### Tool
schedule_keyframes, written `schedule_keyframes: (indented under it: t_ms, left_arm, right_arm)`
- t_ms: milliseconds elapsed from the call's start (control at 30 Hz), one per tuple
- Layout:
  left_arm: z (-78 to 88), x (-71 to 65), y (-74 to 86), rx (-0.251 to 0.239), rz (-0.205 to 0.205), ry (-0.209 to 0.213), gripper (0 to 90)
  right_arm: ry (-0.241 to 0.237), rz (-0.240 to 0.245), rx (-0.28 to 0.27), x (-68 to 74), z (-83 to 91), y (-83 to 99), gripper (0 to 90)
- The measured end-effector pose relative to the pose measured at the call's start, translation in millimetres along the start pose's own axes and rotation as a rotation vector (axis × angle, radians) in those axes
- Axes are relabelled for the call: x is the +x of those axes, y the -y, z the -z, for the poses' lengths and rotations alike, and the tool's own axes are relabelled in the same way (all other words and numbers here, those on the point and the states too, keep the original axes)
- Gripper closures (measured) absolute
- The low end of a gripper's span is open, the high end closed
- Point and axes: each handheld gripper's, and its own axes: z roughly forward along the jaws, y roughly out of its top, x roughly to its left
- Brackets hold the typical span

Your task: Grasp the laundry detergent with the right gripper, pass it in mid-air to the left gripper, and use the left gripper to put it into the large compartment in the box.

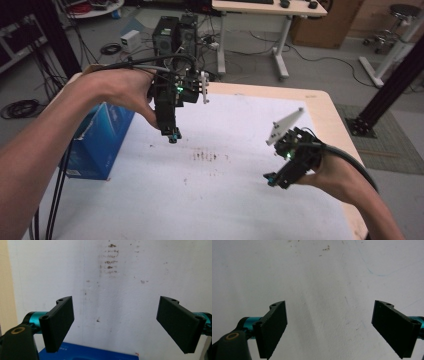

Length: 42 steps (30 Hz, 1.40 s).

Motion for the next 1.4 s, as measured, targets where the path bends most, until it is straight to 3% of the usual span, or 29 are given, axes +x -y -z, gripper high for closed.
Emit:
schedule_keyframes:
  t_ms: [133, 533, 800, 1400]
  left_arm:
    - [-12.0, -5.4, -7.1, 0.01, -0.018, 0.017, 14.6]
    - [-39.6, -7.8, -0.6, 0.02, 0.017, 0.053, 14.6]
    - [-43.4, -10.9, -2.1, 0.021, 0.013, 0.056, 14.6]
    - [-44.5, -7.8, -1.8, 0.025, 0.019, 0.061, 14.6]
  right_arm:
    - [0.001, 0.0, 0.0, 1.0, 0.1, -4.2, 12.3]
    - [-0.009, 0.019, 0.005, 4.0, -6.0, -10.9, 12.3]
    - [-0.012, 0.045, 0.033, 3.9, -7.8, -14.0, 12.3]
    - [-0.018, 0.052, 0.023, 4.9, -7.8, -15.7, 12.3]
